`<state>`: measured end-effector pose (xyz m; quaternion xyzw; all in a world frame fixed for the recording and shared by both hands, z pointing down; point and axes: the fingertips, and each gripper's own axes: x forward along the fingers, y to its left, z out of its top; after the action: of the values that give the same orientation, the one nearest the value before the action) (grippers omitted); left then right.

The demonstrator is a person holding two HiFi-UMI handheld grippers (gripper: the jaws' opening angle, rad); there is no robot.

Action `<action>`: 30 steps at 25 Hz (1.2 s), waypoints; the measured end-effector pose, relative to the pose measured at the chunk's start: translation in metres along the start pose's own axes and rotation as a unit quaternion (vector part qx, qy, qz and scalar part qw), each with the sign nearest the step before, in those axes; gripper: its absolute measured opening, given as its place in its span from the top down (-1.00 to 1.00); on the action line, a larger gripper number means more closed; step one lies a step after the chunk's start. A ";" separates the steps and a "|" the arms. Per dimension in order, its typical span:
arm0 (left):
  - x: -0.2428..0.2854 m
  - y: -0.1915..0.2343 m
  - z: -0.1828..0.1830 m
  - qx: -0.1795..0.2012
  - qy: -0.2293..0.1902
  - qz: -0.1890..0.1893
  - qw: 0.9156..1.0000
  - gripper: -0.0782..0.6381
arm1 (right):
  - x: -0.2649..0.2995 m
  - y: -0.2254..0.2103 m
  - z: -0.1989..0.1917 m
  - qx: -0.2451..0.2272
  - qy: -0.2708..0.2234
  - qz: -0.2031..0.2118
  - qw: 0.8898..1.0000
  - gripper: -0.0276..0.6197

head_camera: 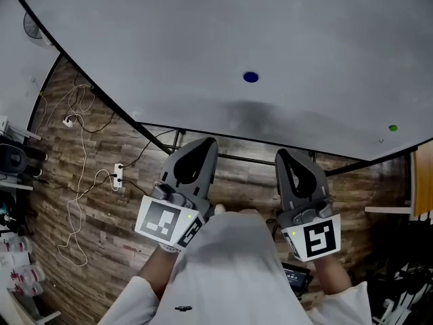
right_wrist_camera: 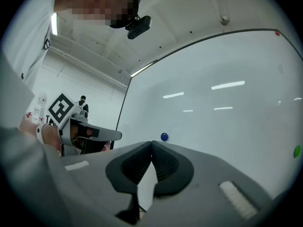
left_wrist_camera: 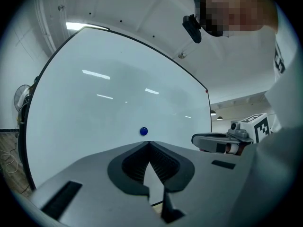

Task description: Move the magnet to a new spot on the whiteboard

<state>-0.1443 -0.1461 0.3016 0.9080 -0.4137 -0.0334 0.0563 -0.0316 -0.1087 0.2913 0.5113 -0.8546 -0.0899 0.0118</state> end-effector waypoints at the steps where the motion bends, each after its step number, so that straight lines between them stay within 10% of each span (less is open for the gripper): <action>1: 0.000 -0.001 0.001 0.000 0.000 -0.003 1.000 0.76 | 0.001 -0.001 0.000 0.005 -0.002 -0.003 1.000 0.88; 30: 0.002 -0.007 0.002 -0.001 0.012 -0.015 1.000 0.76 | 0.015 -0.014 -0.004 0.060 0.028 -0.023 0.998 0.88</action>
<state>-0.1380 -0.1438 0.2992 0.9145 -0.3992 -0.0237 0.0618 -0.0262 -0.1290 0.2913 0.5333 -0.8456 -0.0247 0.0029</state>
